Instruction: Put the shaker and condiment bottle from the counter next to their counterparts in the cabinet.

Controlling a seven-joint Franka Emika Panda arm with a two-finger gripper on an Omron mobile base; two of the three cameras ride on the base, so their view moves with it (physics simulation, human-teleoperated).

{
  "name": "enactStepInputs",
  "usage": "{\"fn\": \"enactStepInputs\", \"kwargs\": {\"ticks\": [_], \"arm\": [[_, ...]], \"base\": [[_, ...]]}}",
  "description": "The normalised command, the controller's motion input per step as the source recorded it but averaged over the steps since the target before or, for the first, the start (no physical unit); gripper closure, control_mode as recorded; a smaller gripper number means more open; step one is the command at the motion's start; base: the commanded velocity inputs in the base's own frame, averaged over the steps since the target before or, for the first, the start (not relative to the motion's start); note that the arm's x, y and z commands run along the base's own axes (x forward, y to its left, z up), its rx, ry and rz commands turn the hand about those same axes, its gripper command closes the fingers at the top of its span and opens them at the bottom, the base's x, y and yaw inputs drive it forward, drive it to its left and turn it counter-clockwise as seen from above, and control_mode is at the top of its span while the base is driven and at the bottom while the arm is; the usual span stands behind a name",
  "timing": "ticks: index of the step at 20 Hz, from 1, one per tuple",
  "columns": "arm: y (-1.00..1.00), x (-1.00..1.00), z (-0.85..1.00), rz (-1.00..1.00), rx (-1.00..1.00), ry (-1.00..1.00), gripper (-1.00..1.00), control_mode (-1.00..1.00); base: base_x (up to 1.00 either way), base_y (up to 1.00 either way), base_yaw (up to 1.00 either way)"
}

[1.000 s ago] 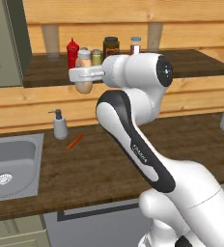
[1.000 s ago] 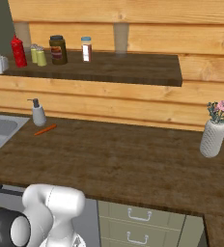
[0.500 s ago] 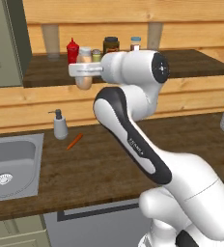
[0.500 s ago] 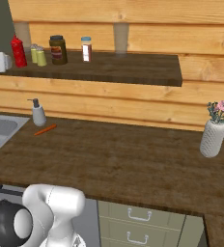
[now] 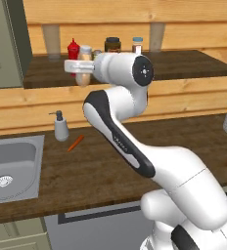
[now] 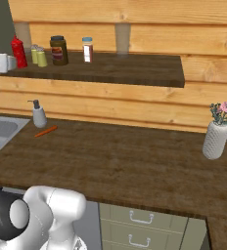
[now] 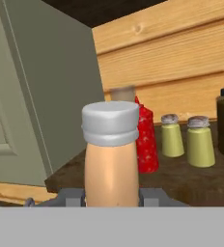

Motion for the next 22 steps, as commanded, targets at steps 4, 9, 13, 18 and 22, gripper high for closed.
{"fn": "enactStepInputs", "kwargs": {"ticks": [4,9,13,18,22], "arm": [[0.16,0.27,0.00,-0.06,0.06,-0.01,1.00,-1.00],[0.28,0.25,0.00,-0.01,0.04,0.00,1.00,-1.00],[0.24,0.28,0.00,0.00,0.04,0.00,1.00,-1.00],[0.05,0.36,0.00,0.00,0.05,0.00,1.00,-1.00],[0.00,0.32,0.00,0.00,0.02,0.00,1.00,-1.00]], "base": [[0.00,0.00,0.00],[0.00,0.00,0.00],[0.00,0.00,0.00],[0.00,0.00,0.00],[0.00,0.00,0.00]]}}
